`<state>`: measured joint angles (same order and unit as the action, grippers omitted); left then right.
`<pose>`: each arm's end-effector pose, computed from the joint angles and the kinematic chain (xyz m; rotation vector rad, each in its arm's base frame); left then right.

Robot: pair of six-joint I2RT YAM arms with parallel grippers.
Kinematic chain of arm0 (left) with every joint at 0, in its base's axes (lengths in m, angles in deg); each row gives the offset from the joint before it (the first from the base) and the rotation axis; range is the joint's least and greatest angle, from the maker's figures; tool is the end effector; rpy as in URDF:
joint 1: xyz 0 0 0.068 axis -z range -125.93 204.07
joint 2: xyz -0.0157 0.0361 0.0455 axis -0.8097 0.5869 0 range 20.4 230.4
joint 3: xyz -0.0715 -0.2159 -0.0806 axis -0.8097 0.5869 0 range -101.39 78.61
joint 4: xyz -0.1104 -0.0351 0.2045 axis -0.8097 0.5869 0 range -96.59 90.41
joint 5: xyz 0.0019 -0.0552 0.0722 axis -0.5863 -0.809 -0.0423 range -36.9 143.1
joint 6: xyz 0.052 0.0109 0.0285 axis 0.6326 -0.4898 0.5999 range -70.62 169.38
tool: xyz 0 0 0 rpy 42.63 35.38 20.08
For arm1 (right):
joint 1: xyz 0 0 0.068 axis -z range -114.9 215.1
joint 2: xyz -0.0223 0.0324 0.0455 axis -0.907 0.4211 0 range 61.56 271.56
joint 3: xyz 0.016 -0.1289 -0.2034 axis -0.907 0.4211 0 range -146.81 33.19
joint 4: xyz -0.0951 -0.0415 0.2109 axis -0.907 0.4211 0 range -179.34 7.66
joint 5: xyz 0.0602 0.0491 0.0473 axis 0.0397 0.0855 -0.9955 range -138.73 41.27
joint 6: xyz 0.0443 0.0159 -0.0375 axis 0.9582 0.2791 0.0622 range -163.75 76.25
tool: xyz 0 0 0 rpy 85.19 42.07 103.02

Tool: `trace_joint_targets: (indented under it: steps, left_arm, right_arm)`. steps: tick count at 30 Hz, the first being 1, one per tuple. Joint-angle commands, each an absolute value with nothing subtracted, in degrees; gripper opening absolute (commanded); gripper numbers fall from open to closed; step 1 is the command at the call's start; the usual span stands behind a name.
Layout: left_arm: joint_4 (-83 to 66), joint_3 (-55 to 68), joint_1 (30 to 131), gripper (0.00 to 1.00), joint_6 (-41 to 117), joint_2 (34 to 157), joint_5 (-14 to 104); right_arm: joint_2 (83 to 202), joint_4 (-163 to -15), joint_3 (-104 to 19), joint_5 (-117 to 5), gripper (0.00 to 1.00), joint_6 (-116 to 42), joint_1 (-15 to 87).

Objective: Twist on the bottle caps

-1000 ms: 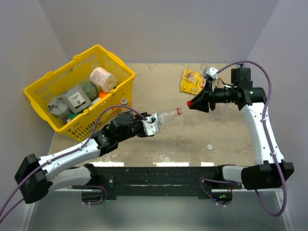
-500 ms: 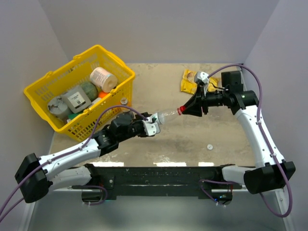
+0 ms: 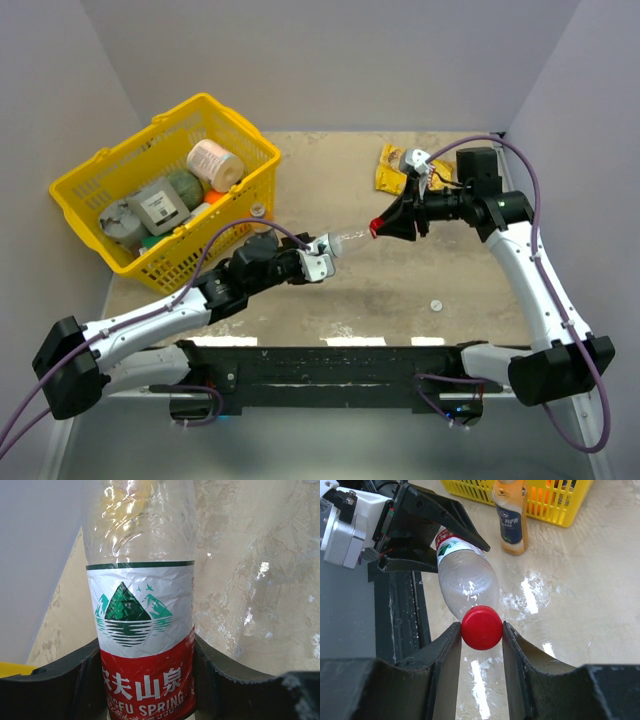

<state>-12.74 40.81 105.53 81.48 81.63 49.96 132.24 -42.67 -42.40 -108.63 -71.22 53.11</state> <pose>0.1504 -0.1928 0.2500 1.2818 1.3776 -0.2838 0.2132 0.0846 0.3459 -1.1545 1.6994 1.0159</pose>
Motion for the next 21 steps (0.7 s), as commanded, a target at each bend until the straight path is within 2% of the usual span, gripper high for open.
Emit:
trace_joint_targets:
  steps: [1,11,15,21]
  left_arm:
    - [-19.16,39.41,105.83,0.00,80.05,79.56,51.87]
    - [-22.23,41.00,105.66,0.00,76.19,77.18,54.16]
    - [-23.99,41.00,105.66,0.00,75.75,77.27,53.45]
    - [-28.12,40.38,105.66,0.00,74.87,78.06,54.15]
  right_arm:
    - [132.14,-41.09,-42.48,-109.46,0.37,-69.59,52.62]
    - [131.61,-52.22,-40.47,-110.86,0.38,-54.85,52.71]
    - [130.65,-63.21,-36.61,-111.48,0.38,-39.33,52.62]
    - [130.91,-70.44,-35.72,-109.47,0.38,-29.70,52.71]
